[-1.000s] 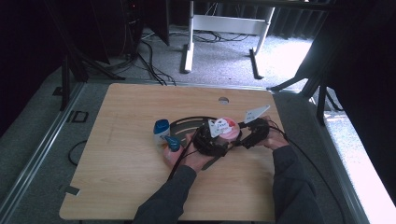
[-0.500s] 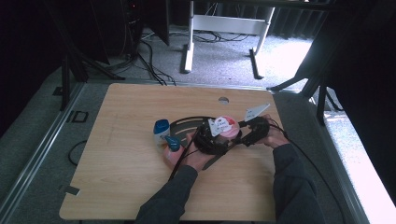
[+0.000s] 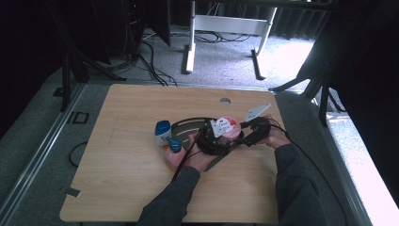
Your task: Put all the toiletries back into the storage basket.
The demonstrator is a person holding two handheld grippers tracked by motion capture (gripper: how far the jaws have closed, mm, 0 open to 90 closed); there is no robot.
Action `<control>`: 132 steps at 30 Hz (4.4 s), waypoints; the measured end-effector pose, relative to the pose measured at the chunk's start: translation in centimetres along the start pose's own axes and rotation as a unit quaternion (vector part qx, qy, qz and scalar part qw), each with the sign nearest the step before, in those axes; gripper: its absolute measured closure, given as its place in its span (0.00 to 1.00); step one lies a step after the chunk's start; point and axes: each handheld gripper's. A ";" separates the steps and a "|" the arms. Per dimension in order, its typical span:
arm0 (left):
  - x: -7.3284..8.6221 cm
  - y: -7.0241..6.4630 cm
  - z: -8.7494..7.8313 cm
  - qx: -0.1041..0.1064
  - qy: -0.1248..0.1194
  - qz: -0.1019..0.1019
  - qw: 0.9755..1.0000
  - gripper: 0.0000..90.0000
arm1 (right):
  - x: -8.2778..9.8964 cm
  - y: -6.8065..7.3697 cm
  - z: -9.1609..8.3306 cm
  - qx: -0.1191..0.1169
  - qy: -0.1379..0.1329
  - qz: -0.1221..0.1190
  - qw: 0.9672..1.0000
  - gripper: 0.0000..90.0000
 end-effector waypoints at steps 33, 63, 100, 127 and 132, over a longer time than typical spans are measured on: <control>1.3 -0.4 2.4 -0.004 0.009 -0.013 1.000 0.22 | 1.2 -0.7 1.5 0.010 0.038 0.025 0.999 0.24; 2.7 -0.4 1.9 -0.009 -0.006 -0.042 0.999 0.35 | 1.9 0.1 0.9 0.047 0.034 0.035 0.998 0.37; 2.3 0.2 2.8 -0.143 -0.007 -0.124 0.982 0.98 | 6.0 0.1 0.8 0.189 -0.004 0.203 0.961 0.95; 3.4 -1.2 0.1 -0.080 -0.031 -0.091 0.992 0.69 | 7.2 1.2 1.3 0.157 -0.016 0.185 0.970 0.73; 3.8 -1.8 -1.5 -0.058 -0.057 -0.069 0.994 0.66 | 7.3 2.4 1.7 0.153 -0.013 0.179 0.972 0.66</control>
Point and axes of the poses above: each handheld gripper's, and its own axes: z roughly forward along the jaws, x roughly out of its underside, y roughly to its left, and after that the axes turned 1 degree about -y, right-handed
